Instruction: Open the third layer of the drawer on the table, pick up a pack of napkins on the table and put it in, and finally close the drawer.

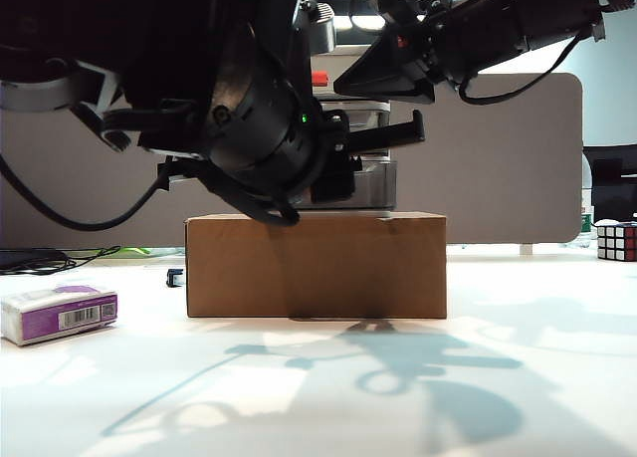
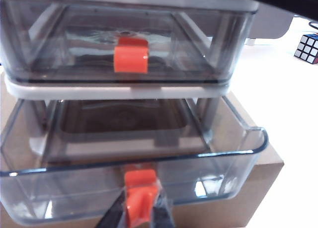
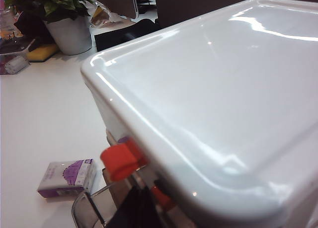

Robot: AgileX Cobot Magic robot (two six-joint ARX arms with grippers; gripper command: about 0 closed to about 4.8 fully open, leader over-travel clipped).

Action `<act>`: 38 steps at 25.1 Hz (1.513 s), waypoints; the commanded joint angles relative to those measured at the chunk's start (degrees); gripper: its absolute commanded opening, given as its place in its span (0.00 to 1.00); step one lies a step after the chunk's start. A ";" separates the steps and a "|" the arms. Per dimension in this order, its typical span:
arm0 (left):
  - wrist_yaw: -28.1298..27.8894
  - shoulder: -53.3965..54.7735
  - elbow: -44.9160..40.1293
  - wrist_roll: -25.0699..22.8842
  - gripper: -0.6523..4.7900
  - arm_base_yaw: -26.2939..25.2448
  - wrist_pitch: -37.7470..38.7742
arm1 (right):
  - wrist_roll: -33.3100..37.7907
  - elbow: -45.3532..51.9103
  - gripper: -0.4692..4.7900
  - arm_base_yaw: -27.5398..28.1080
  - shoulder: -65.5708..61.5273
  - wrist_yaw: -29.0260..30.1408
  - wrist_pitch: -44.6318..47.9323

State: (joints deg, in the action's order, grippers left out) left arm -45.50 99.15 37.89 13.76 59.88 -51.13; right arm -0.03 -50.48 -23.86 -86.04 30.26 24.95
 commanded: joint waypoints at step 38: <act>-9.51 -14.34 0.13 6.84 0.35 17.62 28.70 | -0.24 -0.39 0.08 -0.07 0.15 0.35 0.37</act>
State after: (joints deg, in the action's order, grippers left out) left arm -54.68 87.00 37.87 20.40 77.62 -27.88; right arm -0.05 -50.48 -23.84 -86.04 30.41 24.53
